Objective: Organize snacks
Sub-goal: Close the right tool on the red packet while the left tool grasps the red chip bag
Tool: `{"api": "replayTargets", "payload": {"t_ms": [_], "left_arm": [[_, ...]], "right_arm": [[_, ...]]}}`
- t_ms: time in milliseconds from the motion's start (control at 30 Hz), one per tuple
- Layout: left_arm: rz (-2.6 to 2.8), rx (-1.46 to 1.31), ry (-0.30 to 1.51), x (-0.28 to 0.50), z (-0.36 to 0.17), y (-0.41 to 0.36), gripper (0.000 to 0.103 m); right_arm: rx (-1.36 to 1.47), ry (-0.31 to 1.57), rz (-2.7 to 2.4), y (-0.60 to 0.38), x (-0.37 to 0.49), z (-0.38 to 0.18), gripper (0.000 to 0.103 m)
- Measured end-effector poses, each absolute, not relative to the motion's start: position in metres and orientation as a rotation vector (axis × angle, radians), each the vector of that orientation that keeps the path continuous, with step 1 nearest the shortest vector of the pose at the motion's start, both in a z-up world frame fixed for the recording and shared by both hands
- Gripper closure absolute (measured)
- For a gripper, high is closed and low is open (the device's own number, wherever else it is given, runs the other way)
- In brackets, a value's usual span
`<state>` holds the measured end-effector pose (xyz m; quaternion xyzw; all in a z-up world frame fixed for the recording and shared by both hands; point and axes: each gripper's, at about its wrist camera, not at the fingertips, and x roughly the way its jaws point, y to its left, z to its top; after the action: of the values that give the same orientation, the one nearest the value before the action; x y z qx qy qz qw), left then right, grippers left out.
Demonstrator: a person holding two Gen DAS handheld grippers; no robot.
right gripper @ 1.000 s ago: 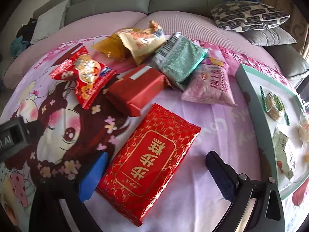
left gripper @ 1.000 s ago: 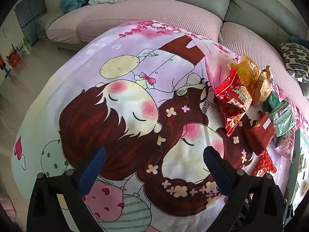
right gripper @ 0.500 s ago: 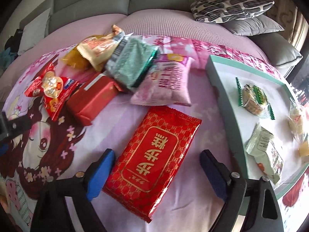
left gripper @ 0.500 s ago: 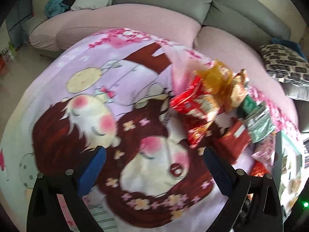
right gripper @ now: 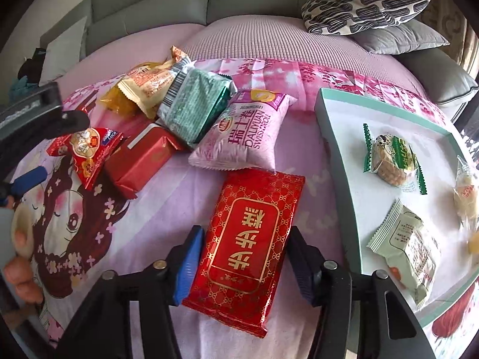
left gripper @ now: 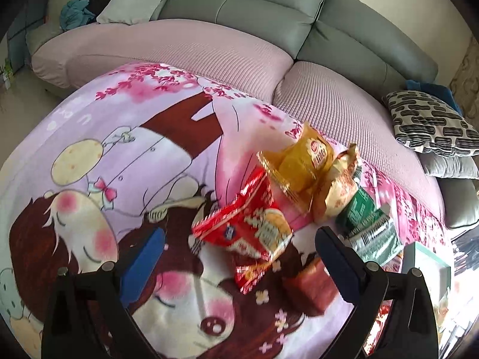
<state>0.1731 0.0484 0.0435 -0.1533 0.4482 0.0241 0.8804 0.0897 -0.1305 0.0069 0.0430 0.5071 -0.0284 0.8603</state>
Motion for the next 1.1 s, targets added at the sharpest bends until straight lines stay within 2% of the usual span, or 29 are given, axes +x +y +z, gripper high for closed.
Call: {"api": "replayTargets", "payload": {"t_ms": [67,100,233,300,400,900,967,1033,1100], "left_arm": [[0.046,-0.314,0.948,0.177,0.039,0.047,0.004],[0.043,-0.309,0.959,0.179,0.036,0.046,0.009],[0.034,-0.291,0.994,0.181,0.026,0.040,0.041],[0.027,-0.295,0.999,0.181,0.025,0.038,0.051],[0.027,-0.286,0.991,0.177,0.027,0.035,0.059],[0.024,-0.271,0.950,0.138,0.061,0.026,0.060],[0.018,-0.265,0.939,0.135,0.067,0.024,0.060],[0.016,-0.256,0.929,0.132,0.072,0.021,0.060],[0.013,-0.246,0.929,0.129,0.074,0.018,0.060]], "right_arm": [[0.096,1.066,-0.058,-0.137,0.091,0.008,0.047],[0.099,1.066,-0.055,-0.139,0.093,0.009,0.048],[0.111,1.063,-0.078,-0.148,0.094,0.013,0.050],[0.119,1.064,-0.076,-0.153,0.094,0.015,0.050],[0.126,1.061,-0.081,-0.159,0.092,0.020,0.053],[0.189,1.021,-0.065,-0.174,0.081,0.043,0.056],[0.191,1.009,-0.060,-0.176,0.078,0.049,0.060],[0.194,0.997,-0.061,-0.175,0.075,0.054,0.072],[0.198,0.987,-0.065,-0.178,0.071,0.058,0.072]]}}
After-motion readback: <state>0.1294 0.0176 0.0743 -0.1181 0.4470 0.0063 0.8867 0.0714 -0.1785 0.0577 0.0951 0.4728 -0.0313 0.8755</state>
